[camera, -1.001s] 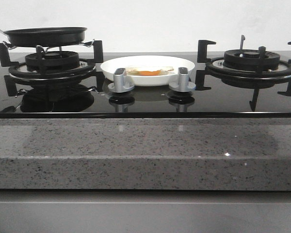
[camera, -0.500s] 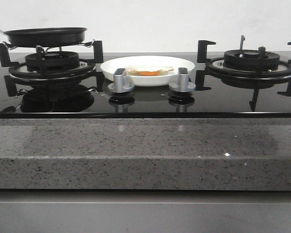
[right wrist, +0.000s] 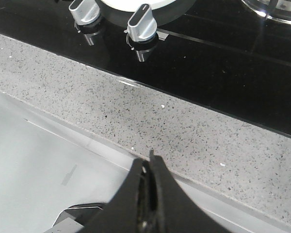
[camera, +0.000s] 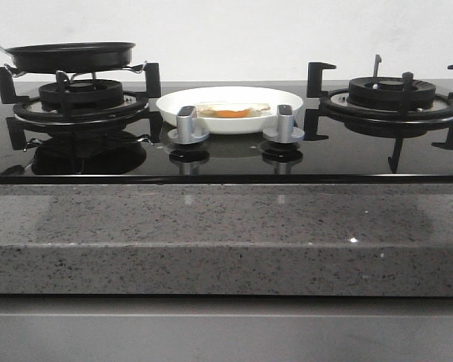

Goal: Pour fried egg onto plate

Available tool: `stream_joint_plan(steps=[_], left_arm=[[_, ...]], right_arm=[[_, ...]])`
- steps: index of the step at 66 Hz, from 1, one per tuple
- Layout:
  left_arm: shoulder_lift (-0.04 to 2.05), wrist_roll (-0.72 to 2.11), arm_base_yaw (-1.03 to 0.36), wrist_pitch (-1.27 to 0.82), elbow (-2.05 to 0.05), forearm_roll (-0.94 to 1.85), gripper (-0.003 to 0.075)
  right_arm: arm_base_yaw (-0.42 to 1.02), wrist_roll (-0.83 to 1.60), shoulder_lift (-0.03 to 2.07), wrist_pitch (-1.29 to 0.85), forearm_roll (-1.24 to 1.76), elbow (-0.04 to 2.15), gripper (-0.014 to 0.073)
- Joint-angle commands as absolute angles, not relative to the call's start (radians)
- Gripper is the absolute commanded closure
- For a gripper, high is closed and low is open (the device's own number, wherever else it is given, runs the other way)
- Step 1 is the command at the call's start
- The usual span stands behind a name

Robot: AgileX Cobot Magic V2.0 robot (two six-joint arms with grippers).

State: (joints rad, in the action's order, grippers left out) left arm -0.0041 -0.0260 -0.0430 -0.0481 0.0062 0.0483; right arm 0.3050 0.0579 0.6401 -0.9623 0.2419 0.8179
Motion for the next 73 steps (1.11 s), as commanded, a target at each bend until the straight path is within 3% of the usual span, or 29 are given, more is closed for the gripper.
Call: stream_joint_plan(steps=[1, 58, 73], left_arm=[[-0.02, -0.033, -0.042, 0.04, 0.011, 0.053, 0.074], [-0.02, -0.033, -0.044, 0.04, 0.011, 0.053, 0.074], [-0.02, -0.033, -0.044, 0.04, 0.011, 0.053, 0.074]], right_arm=[[0.306, 0.07, 0.64, -0.91, 0.246, 0.842, 0.0662], [0.306, 0.07, 0.638, -0.901, 0.237, 0.838, 0.0662], [0.124, 0.07, 0.487, -0.589, 0.152, 0.645, 0.0662]])
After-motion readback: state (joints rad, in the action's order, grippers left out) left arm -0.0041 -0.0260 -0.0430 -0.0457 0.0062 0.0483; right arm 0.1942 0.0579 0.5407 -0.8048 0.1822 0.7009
